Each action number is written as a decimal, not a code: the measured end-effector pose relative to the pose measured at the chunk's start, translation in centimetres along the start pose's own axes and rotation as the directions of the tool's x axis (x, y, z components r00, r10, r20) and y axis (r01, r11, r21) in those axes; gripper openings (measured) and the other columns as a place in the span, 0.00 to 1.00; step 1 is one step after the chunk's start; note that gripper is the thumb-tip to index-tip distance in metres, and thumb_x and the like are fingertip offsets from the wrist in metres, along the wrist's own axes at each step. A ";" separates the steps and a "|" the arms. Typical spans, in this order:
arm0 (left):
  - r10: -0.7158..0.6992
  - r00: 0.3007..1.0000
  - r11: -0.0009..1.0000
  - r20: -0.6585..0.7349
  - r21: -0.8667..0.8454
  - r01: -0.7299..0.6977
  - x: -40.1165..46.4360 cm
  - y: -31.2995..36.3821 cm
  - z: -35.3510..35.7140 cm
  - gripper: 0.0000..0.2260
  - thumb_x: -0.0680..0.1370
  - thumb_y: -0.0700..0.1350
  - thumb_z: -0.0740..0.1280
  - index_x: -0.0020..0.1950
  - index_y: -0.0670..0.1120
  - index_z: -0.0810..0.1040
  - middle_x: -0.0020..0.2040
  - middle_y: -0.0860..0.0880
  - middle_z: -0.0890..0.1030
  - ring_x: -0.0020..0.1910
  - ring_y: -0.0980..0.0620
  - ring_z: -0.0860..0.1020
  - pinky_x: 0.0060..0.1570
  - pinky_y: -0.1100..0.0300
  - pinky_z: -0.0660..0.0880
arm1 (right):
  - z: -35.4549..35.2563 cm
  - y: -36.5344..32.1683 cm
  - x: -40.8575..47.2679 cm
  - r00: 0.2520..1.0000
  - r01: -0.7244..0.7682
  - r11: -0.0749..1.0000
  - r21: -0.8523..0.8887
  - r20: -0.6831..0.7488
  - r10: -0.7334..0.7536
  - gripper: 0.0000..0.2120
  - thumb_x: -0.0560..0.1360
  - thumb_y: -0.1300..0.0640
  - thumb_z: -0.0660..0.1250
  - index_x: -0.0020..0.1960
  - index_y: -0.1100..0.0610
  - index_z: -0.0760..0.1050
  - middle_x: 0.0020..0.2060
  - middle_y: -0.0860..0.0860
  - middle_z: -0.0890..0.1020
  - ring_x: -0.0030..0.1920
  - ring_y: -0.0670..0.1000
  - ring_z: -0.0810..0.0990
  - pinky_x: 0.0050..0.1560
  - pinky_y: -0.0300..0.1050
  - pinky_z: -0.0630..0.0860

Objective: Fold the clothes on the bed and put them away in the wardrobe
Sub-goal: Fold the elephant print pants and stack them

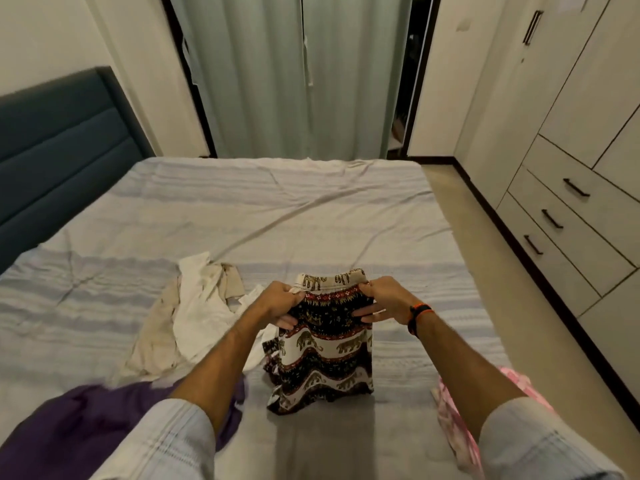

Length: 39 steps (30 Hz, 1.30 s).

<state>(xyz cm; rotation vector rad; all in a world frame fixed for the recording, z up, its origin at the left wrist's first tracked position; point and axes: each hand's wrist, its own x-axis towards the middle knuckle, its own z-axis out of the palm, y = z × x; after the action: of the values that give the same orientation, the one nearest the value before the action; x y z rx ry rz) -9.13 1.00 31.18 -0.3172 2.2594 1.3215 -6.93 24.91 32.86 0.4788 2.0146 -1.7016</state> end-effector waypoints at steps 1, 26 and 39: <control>-0.024 1.000 1.000 0.013 -0.001 0.024 0.8 -0.5 0.2 0.14 0.80 0.48 0.66 0.60 0.39 0.77 0.56 0.38 0.82 0.39 0.43 0.85 0.35 0.51 0.83 | 0.1 0.4 0.8 1.000 -0.026 1.000 -0.005 0.001 0.026 0.12 0.82 0.57 0.61 0.58 0.64 0.76 0.58 0.56 0.81 0.47 0.60 0.86 0.50 0.58 0.83; 0.697 0.548 0.579 -0.463 -0.088 -0.811 4.1 36.0 -19.8 0.04 0.81 0.41 0.64 0.53 0.44 0.78 0.49 0.44 0.82 0.48 0.48 0.80 0.48 0.53 0.79 | -7.5 -38.9 3.9 0.449 0.849 0.507 -0.148 -0.304 -0.840 0.11 0.83 0.58 0.60 0.58 0.61 0.79 0.51 0.53 0.84 0.52 0.48 0.82 0.57 0.45 0.79; 0.607 0.718 0.760 -0.341 -0.017 -0.650 -2.3 19.7 -10.2 0.03 0.80 0.42 0.66 0.49 0.46 0.80 0.42 0.48 0.82 0.41 0.51 0.78 0.42 0.55 0.76 | -5.1 -19.6 -2.6 0.671 0.717 0.695 -0.061 -0.212 -0.711 0.10 0.82 0.59 0.61 0.57 0.61 0.80 0.52 0.56 0.85 0.53 0.51 0.83 0.55 0.43 0.80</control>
<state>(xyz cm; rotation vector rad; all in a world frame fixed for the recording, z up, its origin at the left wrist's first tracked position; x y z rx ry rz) -18.88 2.00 51.23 0.2640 2.6843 1.8836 -15.93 26.51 51.13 -0.1886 2.5577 -2.1902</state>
